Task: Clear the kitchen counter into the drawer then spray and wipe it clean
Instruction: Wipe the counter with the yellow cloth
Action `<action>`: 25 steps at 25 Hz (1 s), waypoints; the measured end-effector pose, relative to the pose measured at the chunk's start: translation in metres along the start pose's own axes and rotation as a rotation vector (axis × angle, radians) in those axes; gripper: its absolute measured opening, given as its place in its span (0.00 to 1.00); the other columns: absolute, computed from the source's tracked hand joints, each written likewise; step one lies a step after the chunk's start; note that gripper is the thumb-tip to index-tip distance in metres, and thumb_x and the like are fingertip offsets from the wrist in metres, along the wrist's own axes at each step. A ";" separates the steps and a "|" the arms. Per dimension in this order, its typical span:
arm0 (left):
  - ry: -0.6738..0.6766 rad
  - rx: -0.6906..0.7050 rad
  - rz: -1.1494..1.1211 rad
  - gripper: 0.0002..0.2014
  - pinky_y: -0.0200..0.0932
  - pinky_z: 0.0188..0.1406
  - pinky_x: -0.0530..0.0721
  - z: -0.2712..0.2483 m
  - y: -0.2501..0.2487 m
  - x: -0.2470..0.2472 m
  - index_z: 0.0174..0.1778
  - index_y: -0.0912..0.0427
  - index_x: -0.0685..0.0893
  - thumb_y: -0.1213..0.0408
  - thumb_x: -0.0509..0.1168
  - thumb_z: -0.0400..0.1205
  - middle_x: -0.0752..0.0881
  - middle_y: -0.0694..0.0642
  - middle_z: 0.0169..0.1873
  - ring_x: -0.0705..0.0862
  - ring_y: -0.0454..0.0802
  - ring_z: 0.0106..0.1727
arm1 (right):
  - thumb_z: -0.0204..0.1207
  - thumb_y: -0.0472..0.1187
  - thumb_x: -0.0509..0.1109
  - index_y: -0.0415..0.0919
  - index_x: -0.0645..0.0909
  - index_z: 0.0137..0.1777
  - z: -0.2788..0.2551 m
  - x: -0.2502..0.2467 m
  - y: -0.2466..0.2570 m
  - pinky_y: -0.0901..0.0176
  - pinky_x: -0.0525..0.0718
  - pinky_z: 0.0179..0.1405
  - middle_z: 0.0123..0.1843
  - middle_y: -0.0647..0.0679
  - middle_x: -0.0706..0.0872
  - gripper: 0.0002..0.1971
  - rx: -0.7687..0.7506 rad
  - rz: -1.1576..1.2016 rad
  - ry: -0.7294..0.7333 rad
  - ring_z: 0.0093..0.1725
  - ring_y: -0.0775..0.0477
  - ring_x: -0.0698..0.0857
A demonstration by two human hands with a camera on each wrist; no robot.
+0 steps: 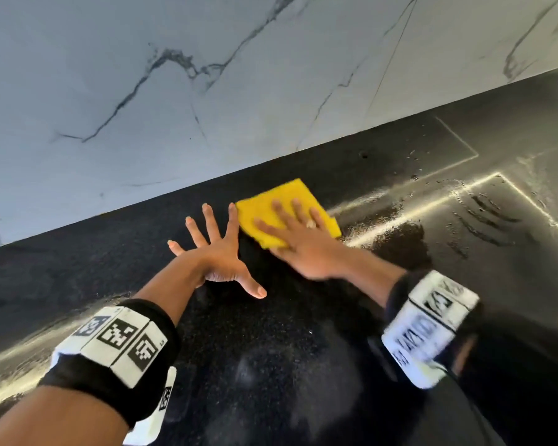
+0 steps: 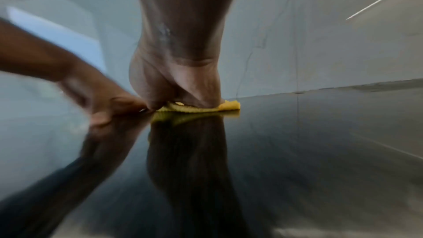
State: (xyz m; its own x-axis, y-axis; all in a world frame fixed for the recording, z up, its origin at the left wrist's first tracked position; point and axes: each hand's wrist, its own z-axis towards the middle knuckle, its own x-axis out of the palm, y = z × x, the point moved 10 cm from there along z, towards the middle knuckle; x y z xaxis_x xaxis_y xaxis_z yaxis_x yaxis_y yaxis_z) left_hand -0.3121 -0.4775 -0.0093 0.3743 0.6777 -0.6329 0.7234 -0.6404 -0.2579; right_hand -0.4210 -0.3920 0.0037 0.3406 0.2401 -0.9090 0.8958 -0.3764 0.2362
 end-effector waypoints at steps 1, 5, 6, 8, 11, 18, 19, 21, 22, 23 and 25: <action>-0.004 0.005 0.002 0.81 0.83 0.69 0.31 -0.002 -0.001 0.000 0.73 0.37 0.15 0.36 0.83 0.52 0.11 0.56 0.71 0.17 0.69 0.75 | 0.89 0.56 0.48 0.68 0.39 0.84 -0.022 0.006 -0.001 0.40 0.32 0.81 0.87 0.52 0.29 0.28 -0.048 -0.023 0.005 0.84 0.45 0.31; -0.107 0.049 -0.035 0.74 0.77 0.70 0.27 -0.012 -0.001 0.000 0.79 0.36 0.24 0.38 0.82 0.57 0.17 0.53 0.77 0.20 0.65 0.77 | 0.89 0.55 0.49 0.63 0.43 0.84 -0.086 -0.012 -0.137 0.40 0.38 0.84 0.88 0.51 0.36 0.27 0.516 0.204 -0.095 0.87 0.39 0.37; -0.167 0.077 -0.042 0.69 0.74 0.73 0.27 -0.017 -0.002 0.002 0.81 0.36 0.29 0.38 0.80 0.62 0.21 0.52 0.80 0.22 0.63 0.79 | 0.89 0.56 0.49 0.62 0.45 0.86 -0.097 -0.012 -0.148 0.37 0.38 0.84 0.88 0.51 0.35 0.28 0.632 0.247 -0.126 0.87 0.37 0.37; -0.281 0.144 0.002 0.54 0.67 0.80 0.32 -0.034 -0.007 0.016 0.85 0.40 0.37 0.39 0.71 0.74 0.29 0.51 0.83 0.28 0.59 0.83 | 0.88 0.57 0.49 0.63 0.41 0.86 -0.104 0.012 -0.096 0.32 0.38 0.83 0.88 0.48 0.32 0.29 0.573 0.150 -0.094 0.86 0.33 0.35; -0.266 0.215 0.122 0.46 0.63 0.83 0.37 -0.069 -0.012 0.060 0.85 0.42 0.38 0.43 0.63 0.81 0.29 0.49 0.83 0.32 0.57 0.84 | 0.88 0.56 0.50 0.66 0.34 0.84 -0.150 0.067 0.066 0.36 0.31 0.81 0.85 0.49 0.25 0.32 0.040 0.061 -0.020 0.82 0.35 0.25; -0.114 0.299 0.199 0.52 0.60 0.82 0.32 -0.149 0.011 0.148 0.84 0.44 0.31 0.41 0.66 0.79 0.23 0.47 0.80 0.26 0.55 0.82 | 0.88 0.56 0.44 0.68 0.39 0.84 -0.200 0.057 -0.056 0.34 0.40 0.83 0.88 0.51 0.33 0.27 0.563 0.201 -0.129 0.87 0.36 0.36; -0.113 0.303 0.189 0.54 0.60 0.81 0.31 -0.157 0.014 0.158 0.83 0.45 0.30 0.40 0.67 0.79 0.23 0.47 0.80 0.24 0.54 0.81 | 0.89 0.55 0.47 0.67 0.41 0.84 -0.192 0.060 -0.028 0.33 0.39 0.83 0.88 0.50 0.33 0.28 0.537 0.185 -0.144 0.86 0.35 0.36; -0.105 0.306 0.202 0.58 0.61 0.79 0.28 -0.179 0.020 0.181 0.82 0.47 0.28 0.38 0.69 0.75 0.21 0.47 0.79 0.22 0.54 0.80 | 0.88 0.55 0.50 0.66 0.41 0.85 -0.199 0.094 0.064 0.33 0.37 0.82 0.88 0.50 0.33 0.29 0.351 0.103 -0.114 0.86 0.35 0.35; -0.097 0.308 0.221 0.60 0.62 0.79 0.27 -0.188 0.024 0.192 0.82 0.48 0.27 0.36 0.70 0.73 0.20 0.47 0.78 0.22 0.55 0.80 | 0.87 0.55 0.51 0.66 0.41 0.85 -0.218 0.110 0.113 0.35 0.36 0.82 0.88 0.50 0.34 0.30 0.197 0.049 -0.126 0.86 0.35 0.34; -0.091 0.313 0.240 0.63 0.63 0.78 0.27 -0.197 0.028 0.204 0.82 0.48 0.26 0.35 0.71 0.71 0.20 0.47 0.78 0.21 0.55 0.79 | 0.86 0.55 0.50 0.66 0.42 0.85 -0.249 0.129 0.143 0.36 0.37 0.82 0.89 0.51 0.37 0.30 0.075 -0.011 -0.173 0.86 0.36 0.36; -0.073 0.336 0.249 0.66 0.64 0.77 0.25 -0.215 0.028 0.227 0.81 0.49 0.25 0.32 0.72 0.68 0.18 0.48 0.77 0.19 0.56 0.78 | 0.83 0.55 0.50 0.68 0.47 0.85 -0.307 0.142 0.137 0.38 0.46 0.82 0.89 0.50 0.50 0.30 -0.019 -0.084 -0.343 0.87 0.35 0.48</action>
State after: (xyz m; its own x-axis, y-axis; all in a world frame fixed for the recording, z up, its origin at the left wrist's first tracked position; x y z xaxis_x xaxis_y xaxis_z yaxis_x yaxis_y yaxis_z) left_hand -0.0817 -0.2638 -0.0034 0.4626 0.4677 -0.7532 0.3822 -0.8717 -0.3066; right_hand -0.1618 -0.1349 0.0123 0.1525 -0.0458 -0.9873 0.9231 -0.3502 0.1588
